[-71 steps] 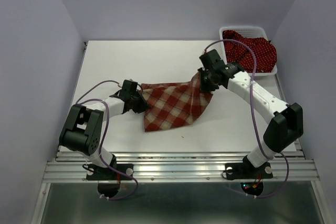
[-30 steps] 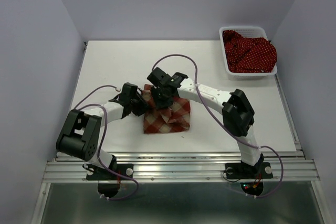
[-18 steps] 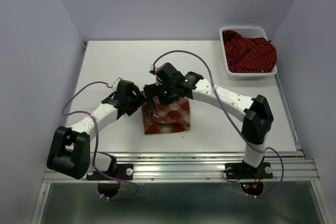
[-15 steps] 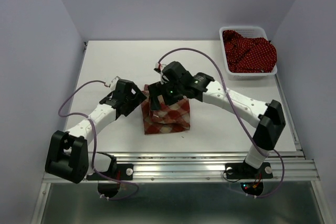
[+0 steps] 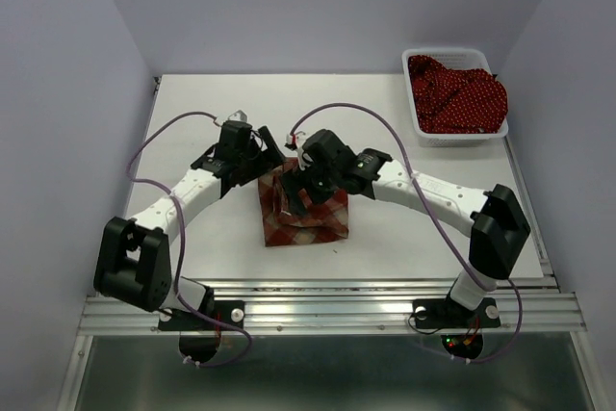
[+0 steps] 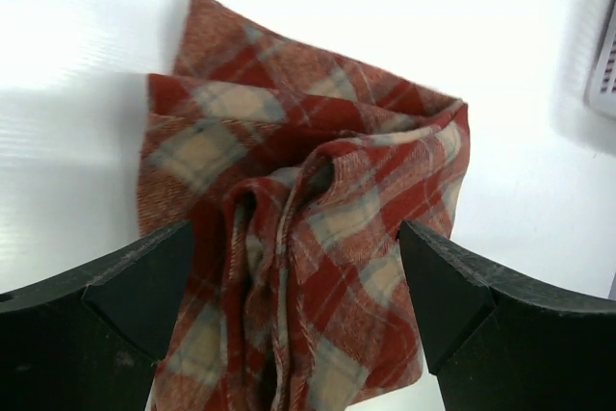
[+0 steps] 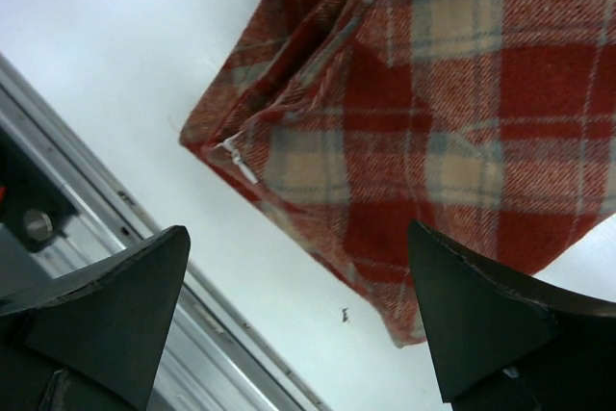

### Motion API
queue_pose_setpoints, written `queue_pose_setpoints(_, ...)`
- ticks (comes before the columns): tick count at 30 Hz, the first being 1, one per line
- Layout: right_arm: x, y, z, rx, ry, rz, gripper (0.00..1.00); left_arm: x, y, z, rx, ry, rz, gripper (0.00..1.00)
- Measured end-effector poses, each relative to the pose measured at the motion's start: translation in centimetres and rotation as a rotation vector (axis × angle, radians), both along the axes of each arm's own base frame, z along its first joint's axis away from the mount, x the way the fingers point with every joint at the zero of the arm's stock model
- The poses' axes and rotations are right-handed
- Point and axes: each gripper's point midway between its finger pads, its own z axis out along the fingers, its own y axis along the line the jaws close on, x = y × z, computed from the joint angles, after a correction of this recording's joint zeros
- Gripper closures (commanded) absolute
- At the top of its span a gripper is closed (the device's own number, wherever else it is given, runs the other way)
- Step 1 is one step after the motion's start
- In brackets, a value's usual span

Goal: Fold and stack the skirts
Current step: Fold the skirt

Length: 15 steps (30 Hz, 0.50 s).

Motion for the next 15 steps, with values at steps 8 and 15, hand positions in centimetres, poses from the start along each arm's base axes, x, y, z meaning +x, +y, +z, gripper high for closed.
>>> queue_pose_setpoints(8, 1.2, 0.5, -1.3, -0.040, -0.076, 0.032, 0.00, -1.1, -3.1, -5.2, 0.059, 0.100, -0.168, 0.01)
queue_pose_setpoints(15, 0.0, 2.4, -4.2, -0.129, -0.145, 0.125, 0.01, -1.6, -3.1, -8.4, 0.104, 0.181, -0.185, 0.48)
